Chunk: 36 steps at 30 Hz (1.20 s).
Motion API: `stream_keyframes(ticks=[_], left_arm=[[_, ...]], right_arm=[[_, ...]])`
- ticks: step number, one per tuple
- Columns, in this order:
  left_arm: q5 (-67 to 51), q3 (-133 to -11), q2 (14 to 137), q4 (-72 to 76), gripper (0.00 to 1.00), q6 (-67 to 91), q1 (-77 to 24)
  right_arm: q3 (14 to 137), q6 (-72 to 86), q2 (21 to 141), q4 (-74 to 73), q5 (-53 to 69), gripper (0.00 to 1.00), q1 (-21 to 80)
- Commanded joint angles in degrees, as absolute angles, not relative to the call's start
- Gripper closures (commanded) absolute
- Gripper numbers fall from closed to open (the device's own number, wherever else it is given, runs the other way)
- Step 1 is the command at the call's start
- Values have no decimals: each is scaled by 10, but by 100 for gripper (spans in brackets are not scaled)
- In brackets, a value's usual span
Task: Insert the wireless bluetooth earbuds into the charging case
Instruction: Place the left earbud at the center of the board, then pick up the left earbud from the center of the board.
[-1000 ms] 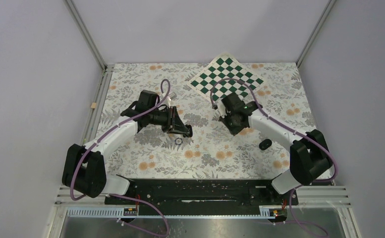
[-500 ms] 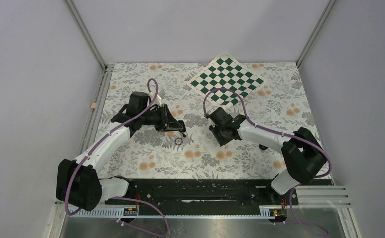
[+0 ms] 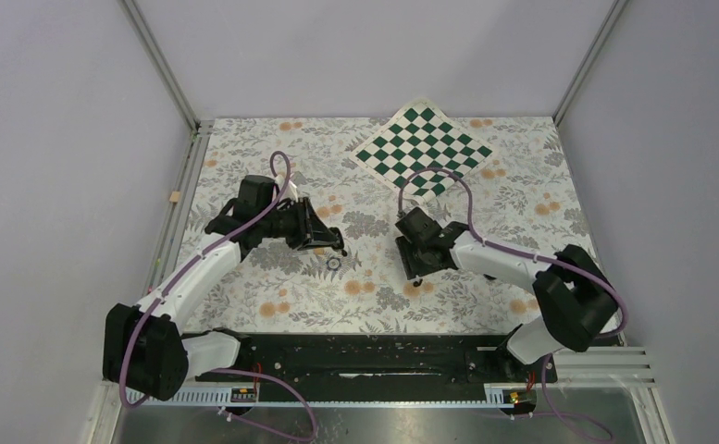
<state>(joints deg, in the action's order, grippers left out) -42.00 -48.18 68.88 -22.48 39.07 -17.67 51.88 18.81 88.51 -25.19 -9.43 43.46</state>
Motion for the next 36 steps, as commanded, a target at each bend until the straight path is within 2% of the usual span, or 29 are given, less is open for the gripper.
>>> stream_keyframes(ticks=[1, 4, 7, 9, 13, 16, 21, 36], left_arm=[[-411, -488, 664, -213, 100, 391, -173], [-409, -488, 665, -211, 100, 392, -173], [-409, -488, 667, -209, 100, 396, -173], [-409, -486, 667, -205, 100, 398, -172], [-412, -486, 673, -202, 100, 398, -173], [-412, -486, 677, -202, 100, 398, -173], [-412, -485, 679, -198, 100, 400, -173], [-415, -477, 680, -190, 100, 406, -173]], right_arm=[[489, 263, 804, -218, -84, 46, 438], [463, 292, 761, -190, -88, 44, 439], [443, 329, 726, -189, -120, 33, 439], [440, 361, 714, -212, -135, 32, 438], [428, 468, 703, -260, -141, 40, 439], [410, 505, 716, -253, -103, 48, 441], [404, 541, 754, -264, -106, 58, 462], [431, 537, 846, -254, -120, 62, 467]])
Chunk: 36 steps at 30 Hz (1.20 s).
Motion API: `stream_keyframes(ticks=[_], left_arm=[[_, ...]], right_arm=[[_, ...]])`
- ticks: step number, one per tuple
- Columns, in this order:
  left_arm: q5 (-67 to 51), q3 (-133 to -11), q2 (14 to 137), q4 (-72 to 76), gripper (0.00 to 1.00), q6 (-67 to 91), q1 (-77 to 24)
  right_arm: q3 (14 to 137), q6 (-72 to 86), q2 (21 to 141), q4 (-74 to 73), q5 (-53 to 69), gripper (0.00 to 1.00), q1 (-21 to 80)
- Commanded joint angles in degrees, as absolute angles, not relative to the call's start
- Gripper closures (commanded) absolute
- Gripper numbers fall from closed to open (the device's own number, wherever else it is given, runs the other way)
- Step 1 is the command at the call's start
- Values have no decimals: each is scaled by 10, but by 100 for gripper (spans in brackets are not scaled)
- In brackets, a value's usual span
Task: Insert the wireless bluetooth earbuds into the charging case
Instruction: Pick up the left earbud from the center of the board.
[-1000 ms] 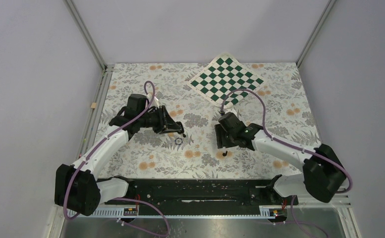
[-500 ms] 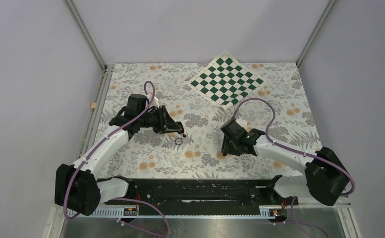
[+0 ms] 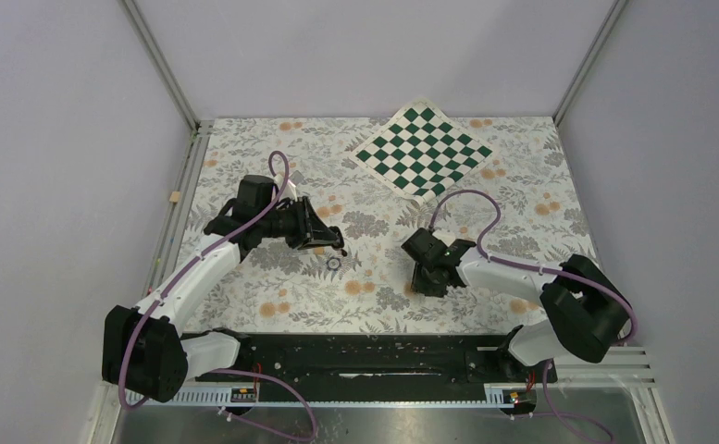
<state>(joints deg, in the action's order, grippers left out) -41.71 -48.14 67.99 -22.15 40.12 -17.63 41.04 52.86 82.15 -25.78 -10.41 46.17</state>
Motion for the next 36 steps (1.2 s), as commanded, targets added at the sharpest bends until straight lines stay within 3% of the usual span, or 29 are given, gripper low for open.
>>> stream_keyframes(ticks=[1, 6, 12, 15, 19, 22, 28, 36], left_arm=[[-416, -477, 679, -189, 100, 406, -173], [-417, -476, 677, -190, 100, 405, -173], [-418, -474, 677, -189, 100, 405, -173], [-420, -473, 677, -185, 100, 408, -173], [-421, -473, 678, -184, 100, 408, -173], [-421, -473, 676, -185, 100, 408, -173], [-424, -477, 679, -184, 100, 408, -173], [-429, -481, 683, -180, 100, 409, -173]], right_arm=[[436, 534, 852, -258, -123, 63, 467], [445, 531, 852, -286, -156, 71, 468], [449, 526, 827, -363, -233, 70, 468], [439, 523, 818, -358, -237, 67, 468], [439, 524, 824, -341, -208, 51, 468], [432, 538, 814, -331, -201, 49, 468], [414, 599, 791, -333, -230, 60, 466], [419, 593, 826, -317, -232, 62, 462]])
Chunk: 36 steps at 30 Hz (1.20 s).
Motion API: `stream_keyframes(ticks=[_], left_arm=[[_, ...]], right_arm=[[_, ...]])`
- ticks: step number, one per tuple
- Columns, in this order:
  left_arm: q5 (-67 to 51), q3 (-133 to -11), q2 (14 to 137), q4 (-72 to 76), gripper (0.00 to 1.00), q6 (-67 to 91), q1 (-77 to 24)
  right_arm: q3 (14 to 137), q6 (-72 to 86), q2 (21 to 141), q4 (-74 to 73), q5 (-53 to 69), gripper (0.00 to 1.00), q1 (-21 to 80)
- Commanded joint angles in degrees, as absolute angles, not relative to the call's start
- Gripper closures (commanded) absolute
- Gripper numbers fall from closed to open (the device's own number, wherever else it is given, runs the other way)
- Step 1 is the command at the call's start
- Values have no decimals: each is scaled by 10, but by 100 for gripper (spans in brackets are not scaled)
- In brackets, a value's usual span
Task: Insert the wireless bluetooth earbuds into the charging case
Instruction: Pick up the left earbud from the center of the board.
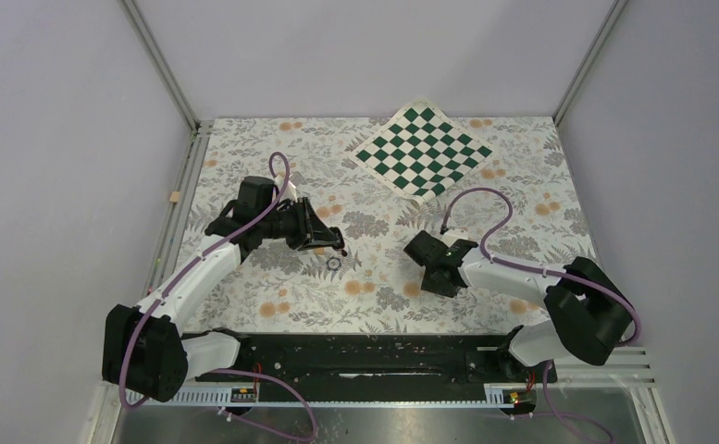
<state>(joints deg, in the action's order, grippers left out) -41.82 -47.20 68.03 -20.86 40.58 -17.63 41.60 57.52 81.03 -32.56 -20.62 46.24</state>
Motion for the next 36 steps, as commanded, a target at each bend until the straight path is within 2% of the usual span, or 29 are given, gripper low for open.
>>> stream_keyframes(ticks=[1, 9, 17, 19, 22, 28, 36], left_arm=[[-429, -481, 682, -180, 100, 409, -173], [-444, -478, 687, -182, 100, 402, -174], [-454, -489, 712, -200, 100, 385, -189], [-452, -492, 714, -199, 100, 385, -195], [-450, -496, 713, -200, 100, 386, -201], [-443, -499, 724, -211, 100, 379, -211], [-441, -522, 784, -236, 100, 352, -262]], right_arm=[[418, 593, 827, -313, -228, 63, 462], [426, 567, 840, -311, -236, 67, 463], [437, 530, 841, -323, -246, 59, 462], [436, 531, 842, -322, -248, 64, 462], [432, 531, 842, -322, -253, 77, 462], [422, 515, 824, -304, -238, 91, 462], [444, 411, 730, -327, -165, 96, 463]])
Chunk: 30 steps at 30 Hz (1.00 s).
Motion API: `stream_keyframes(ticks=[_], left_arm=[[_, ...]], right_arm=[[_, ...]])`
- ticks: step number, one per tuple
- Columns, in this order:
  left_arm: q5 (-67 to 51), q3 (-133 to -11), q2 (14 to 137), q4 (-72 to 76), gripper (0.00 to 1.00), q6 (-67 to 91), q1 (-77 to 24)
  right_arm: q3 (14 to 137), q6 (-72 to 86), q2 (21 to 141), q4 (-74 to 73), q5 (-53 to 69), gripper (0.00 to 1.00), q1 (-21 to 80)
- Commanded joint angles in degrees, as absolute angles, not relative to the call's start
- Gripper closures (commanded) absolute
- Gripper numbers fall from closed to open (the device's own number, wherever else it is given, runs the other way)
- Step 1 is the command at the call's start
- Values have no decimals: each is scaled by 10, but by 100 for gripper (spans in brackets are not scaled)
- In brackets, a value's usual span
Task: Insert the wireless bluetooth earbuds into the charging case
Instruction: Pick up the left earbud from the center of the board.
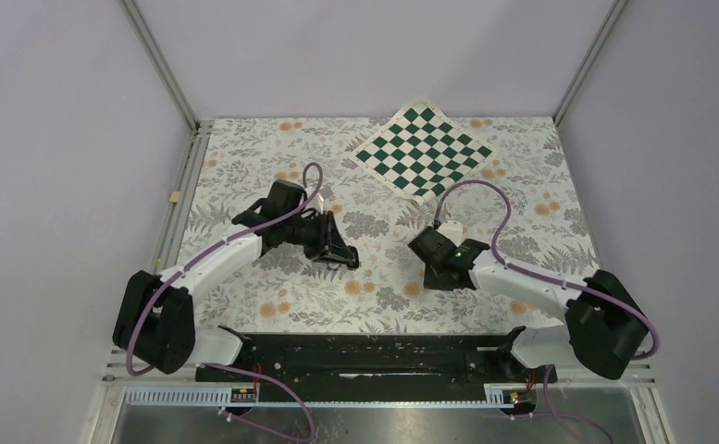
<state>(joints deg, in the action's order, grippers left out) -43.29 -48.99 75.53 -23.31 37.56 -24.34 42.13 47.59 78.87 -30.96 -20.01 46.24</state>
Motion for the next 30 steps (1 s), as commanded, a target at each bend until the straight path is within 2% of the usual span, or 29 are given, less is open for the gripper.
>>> stream_keyframes(ticks=[1, 8, 16, 30], left_arm=[[-449, -529, 797, -236, 100, 348, -268], [-464, -587, 849, -239, 100, 331, -329], [-502, -581, 855, -158, 100, 314, -337], [-524, -574, 824, -74, 100, 251, -337]], right_arm=[[452, 395, 722, -336, -149, 96, 462], [529, 310, 708, -426, -6, 96, 463], [577, 386, 680, -421, 152, 95, 454], [455, 606, 600, -164, 387, 100, 327]])
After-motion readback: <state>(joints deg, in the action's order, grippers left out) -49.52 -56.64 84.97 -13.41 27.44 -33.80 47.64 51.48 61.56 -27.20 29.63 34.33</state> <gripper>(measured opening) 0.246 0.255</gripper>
